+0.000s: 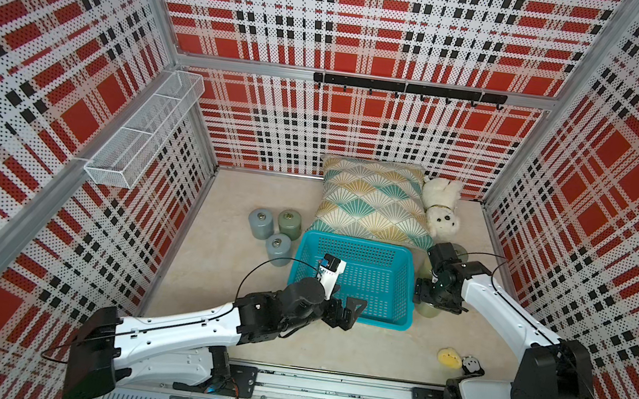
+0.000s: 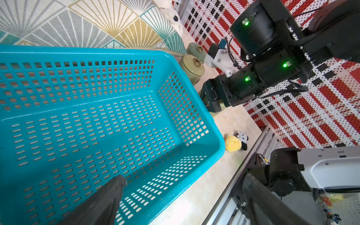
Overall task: Take the tea canister out of the basket
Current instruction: Place the tea canister at the center of the board.
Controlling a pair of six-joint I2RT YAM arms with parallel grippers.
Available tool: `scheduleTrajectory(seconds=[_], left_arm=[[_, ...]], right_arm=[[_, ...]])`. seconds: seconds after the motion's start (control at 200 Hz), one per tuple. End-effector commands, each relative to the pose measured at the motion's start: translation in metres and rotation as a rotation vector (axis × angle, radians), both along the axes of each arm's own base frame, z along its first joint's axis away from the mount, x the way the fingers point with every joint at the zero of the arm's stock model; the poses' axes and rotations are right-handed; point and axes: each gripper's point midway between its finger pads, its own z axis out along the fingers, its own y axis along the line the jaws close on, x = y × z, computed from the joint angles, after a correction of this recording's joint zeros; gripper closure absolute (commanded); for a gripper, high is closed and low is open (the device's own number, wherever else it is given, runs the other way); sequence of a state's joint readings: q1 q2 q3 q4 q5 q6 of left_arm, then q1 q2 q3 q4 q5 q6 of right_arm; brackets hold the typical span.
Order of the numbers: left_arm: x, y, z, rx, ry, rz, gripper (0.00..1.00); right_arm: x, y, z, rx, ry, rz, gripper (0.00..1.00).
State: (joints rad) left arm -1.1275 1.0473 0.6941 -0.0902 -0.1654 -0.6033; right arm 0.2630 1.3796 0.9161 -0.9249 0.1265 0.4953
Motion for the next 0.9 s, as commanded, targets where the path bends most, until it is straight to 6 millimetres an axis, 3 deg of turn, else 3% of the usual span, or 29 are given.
scheduleTrajectory(seconds=[0.0, 0.356, 0.511, 0.631, 0.897], left_arm=[[-0.002, 0.002, 0.004, -0.019, -0.008, 0.003, 0.01], [-0.002, 0.004, 0.001, -0.011, -0.011, 0.007, 0.01], [-0.001, 0.005, 0.002, -0.013, -0.015, 0.011, 0.01], [0.0, 0.006, 0.002, -0.009, -0.019, 0.014, 0.01], [0.008, 0.013, 0.003, 0.003, -0.027, 0.059, 0.01]], right_arm=[[0.018, 0.002, 0.001, 0.015, -0.056, -0.013, 0.21], [0.015, 0.003, -0.023, 0.028, 0.004, -0.025, 0.19], [0.014, 0.003, -0.024, 0.024, 0.008, -0.026, 0.11], [0.015, 0.002, -0.021, 0.022, 0.002, -0.032, 0.0], [0.017, 0.004, 0.001, 0.053, -0.06, -0.045, 0.0]])
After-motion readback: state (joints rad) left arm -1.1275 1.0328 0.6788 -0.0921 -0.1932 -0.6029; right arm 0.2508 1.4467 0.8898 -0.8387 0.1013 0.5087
